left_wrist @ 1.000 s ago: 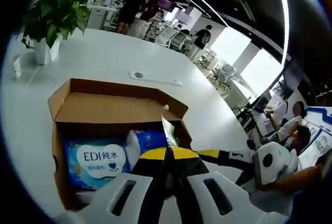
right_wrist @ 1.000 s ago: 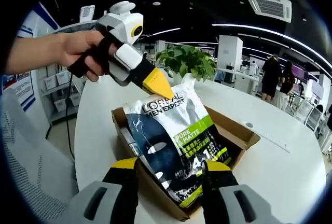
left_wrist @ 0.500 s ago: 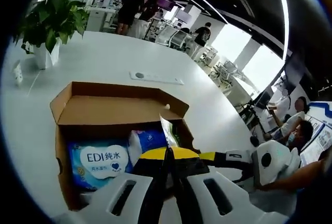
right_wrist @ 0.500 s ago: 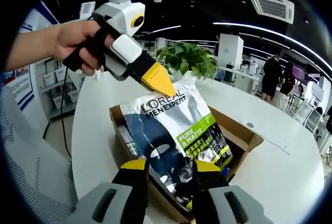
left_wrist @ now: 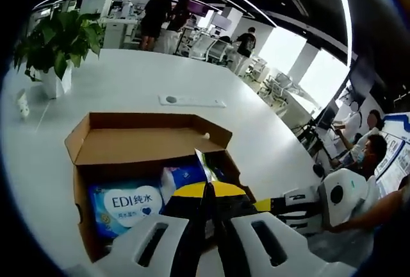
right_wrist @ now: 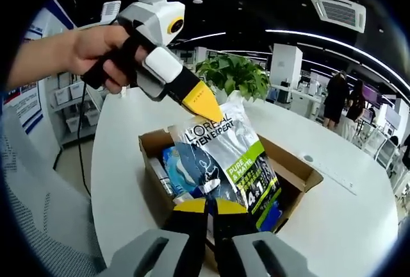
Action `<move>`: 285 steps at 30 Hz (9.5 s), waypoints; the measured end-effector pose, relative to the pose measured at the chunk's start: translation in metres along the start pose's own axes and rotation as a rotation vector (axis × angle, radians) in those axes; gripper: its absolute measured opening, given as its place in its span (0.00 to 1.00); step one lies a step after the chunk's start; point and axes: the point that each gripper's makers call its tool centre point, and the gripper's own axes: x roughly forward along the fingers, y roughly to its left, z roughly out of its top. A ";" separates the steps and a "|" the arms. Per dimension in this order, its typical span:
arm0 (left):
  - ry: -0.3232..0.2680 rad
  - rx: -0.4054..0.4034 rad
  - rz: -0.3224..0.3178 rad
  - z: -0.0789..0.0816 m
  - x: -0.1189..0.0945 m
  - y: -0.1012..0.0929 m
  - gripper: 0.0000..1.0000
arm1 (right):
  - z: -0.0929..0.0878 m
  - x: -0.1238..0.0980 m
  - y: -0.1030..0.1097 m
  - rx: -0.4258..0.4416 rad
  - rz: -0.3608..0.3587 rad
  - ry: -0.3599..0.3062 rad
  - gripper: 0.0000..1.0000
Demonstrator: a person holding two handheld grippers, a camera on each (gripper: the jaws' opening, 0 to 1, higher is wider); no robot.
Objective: Operate the shoe box by opening the lid, removing the specified soft item, and placing it in the target area until the item is outside and the box remains undamaged.
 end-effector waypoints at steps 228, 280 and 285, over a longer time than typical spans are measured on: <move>-0.052 0.180 0.086 -0.013 0.001 0.025 0.24 | -0.188 -0.067 -0.173 0.263 -0.214 0.235 0.63; -0.117 0.073 0.270 -0.043 -0.088 0.103 0.25 | -0.176 -0.042 -0.187 0.082 -0.038 0.261 0.54; -0.117 0.077 0.272 -0.043 -0.091 0.104 0.25 | -0.174 -0.043 -0.190 0.077 -0.043 0.256 0.54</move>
